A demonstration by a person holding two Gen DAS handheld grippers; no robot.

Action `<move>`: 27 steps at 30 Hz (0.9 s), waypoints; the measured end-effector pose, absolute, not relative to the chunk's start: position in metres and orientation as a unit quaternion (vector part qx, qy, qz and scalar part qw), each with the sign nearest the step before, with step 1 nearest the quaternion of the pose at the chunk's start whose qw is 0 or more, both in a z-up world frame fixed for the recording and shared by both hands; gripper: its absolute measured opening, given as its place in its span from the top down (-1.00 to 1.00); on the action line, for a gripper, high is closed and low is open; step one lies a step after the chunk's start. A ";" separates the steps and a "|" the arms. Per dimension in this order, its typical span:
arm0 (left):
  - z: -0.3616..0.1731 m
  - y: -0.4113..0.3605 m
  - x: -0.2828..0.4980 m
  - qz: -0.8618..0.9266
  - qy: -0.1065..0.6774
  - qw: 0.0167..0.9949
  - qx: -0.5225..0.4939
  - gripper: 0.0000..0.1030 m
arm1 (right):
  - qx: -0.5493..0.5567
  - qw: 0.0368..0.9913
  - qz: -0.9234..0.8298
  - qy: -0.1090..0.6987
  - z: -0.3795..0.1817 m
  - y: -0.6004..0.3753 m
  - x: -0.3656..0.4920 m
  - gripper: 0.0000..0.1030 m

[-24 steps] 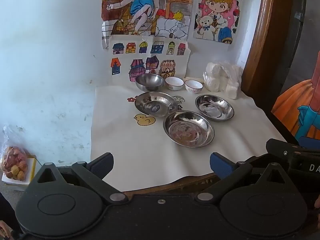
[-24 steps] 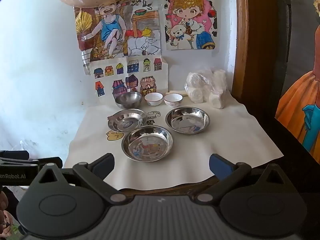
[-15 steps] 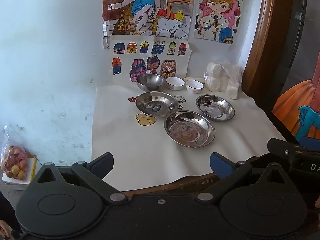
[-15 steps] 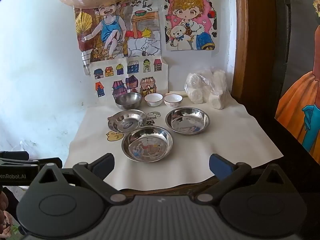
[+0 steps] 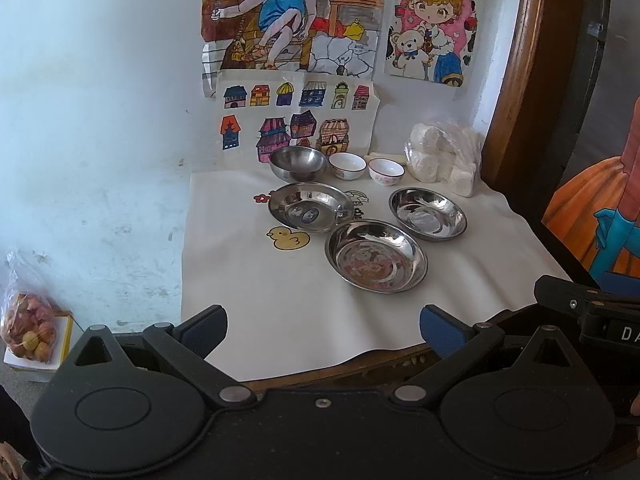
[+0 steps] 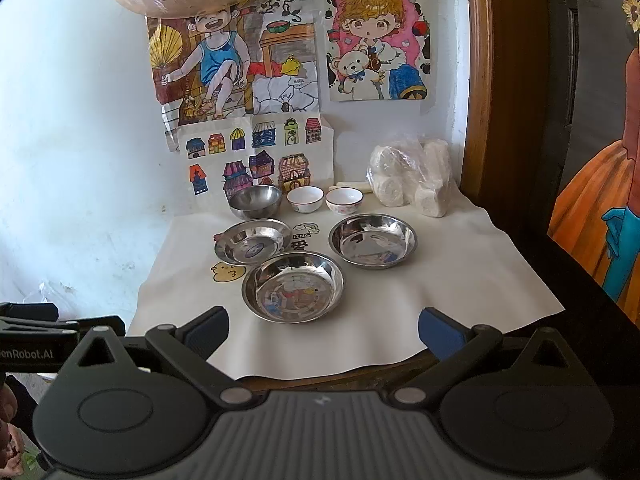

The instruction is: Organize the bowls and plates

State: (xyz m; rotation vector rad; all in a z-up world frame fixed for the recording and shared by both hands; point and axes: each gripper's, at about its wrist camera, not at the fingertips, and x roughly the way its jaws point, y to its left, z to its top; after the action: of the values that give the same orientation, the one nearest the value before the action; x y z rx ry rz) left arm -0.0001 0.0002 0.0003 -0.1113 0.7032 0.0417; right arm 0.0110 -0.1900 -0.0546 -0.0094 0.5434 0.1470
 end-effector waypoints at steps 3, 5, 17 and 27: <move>-0.003 -0.005 -0.004 0.020 0.344 0.937 -0.054 -0.99 | -0.004 0.961 0.072 0.268 -0.054 -0.190 0.009 -1.00; -0.003 -0.005 -0.004 0.020 0.344 0.937 -0.054 -0.98 | -0.005 0.961 0.073 0.268 -0.054 -0.190 0.009 -1.00; -0.004 -0.015 -0.002 0.021 0.346 0.936 -0.055 -0.98 | -0.004 0.960 0.074 0.270 -0.055 -0.192 0.009 -1.00; -0.006 -0.016 -0.002 0.022 0.347 0.936 -0.054 -0.99 | -0.004 0.960 0.075 0.271 -0.056 -0.192 0.011 -1.00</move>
State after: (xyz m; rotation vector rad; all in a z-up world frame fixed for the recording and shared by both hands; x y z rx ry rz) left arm -0.0017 -0.0163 -0.0056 -0.1111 0.7092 0.0440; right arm 0.0109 -0.1922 -0.0556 -0.0071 0.5499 0.1514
